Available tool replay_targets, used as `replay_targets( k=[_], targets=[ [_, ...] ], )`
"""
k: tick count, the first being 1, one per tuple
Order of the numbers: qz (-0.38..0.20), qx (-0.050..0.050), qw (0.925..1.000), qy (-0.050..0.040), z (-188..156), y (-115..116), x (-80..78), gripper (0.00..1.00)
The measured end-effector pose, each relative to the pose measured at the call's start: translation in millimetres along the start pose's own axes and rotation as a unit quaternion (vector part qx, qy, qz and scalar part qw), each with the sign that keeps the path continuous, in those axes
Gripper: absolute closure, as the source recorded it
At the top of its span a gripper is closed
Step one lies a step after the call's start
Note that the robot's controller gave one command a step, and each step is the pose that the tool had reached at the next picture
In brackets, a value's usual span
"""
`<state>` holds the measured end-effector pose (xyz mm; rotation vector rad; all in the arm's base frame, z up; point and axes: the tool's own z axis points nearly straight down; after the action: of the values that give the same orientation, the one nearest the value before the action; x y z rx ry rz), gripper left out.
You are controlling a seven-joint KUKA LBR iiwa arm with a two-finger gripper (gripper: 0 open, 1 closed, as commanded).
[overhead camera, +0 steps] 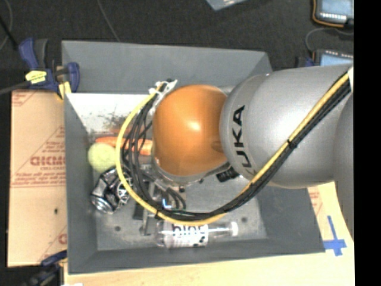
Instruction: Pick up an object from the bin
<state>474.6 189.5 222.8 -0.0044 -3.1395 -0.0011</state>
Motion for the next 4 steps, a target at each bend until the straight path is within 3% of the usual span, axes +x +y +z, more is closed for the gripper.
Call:
replay_targets(
  k=[1,2,3,4],
  targets=[
    [0.012,-0.004,0.9999,-0.0088,5,-17,-4.3,0.0],
    [-0.006,-0.001,1.0,-0.0034,69,-48,-12.9,0.0],
    [-0.009,-0.003,0.9999,-0.009,129,-60,-15.8,0.0],
    [-0.016,-0.003,0.9999,-0.003,154,-97,-18.4,0.0]
  ],
)
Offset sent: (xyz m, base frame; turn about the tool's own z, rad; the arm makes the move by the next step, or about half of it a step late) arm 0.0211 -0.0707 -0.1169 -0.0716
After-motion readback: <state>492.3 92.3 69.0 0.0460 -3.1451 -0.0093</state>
